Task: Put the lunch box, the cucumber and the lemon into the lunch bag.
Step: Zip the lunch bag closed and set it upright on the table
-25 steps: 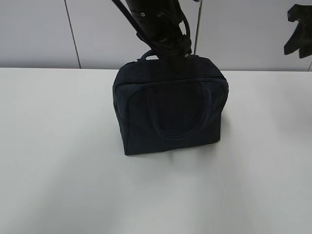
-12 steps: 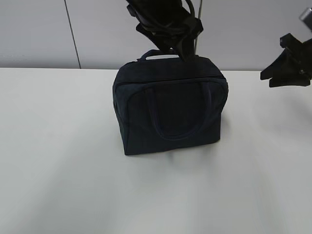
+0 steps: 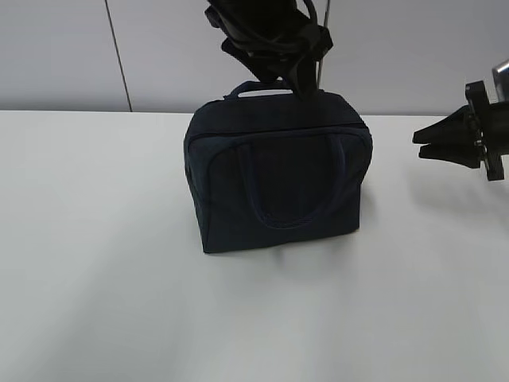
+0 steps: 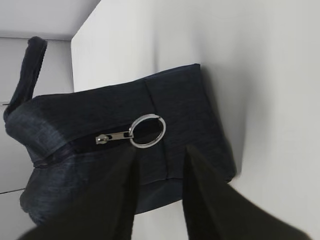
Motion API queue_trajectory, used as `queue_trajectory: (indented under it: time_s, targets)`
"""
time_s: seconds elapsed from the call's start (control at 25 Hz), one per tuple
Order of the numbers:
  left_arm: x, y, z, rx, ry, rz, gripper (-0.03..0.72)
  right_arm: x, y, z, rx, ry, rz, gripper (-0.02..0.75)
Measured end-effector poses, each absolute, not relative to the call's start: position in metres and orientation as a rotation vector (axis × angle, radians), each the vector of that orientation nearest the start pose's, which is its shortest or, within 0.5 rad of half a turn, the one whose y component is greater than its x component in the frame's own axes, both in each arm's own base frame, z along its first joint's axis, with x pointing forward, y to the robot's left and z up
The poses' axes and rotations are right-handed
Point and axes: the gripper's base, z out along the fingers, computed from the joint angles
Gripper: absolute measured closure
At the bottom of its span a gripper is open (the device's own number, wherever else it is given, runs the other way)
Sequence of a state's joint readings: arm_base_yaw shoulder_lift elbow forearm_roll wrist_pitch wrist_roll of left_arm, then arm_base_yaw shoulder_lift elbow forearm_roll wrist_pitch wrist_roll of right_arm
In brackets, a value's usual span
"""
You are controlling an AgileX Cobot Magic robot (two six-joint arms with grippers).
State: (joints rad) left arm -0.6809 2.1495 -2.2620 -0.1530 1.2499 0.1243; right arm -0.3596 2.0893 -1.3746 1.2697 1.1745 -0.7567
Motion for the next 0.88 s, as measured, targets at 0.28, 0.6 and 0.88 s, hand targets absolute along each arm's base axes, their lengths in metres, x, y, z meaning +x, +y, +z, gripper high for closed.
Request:
queue_trajectory:
  time_s: [0.28,0.6,0.88]
  targets:
    - [0.3594,-0.3081,0.3316,1.023,2.452,-0.398,0.278,0.4089,-0.0662,0.1699,0.099,2.296,1.284,0.509]
    - [0.3594,-0.3081,0.3316,1.023,2.452,-0.398,0.291,0.4103,-0.0646,0.1713,-0.339,2.152,1.077,0.509]
    - [0.3599,-0.3075,0.3314,1.022,2.452,-0.386,0.299,0.4118,-0.0645,0.1731,-0.255,2.153,1.119,0.508]
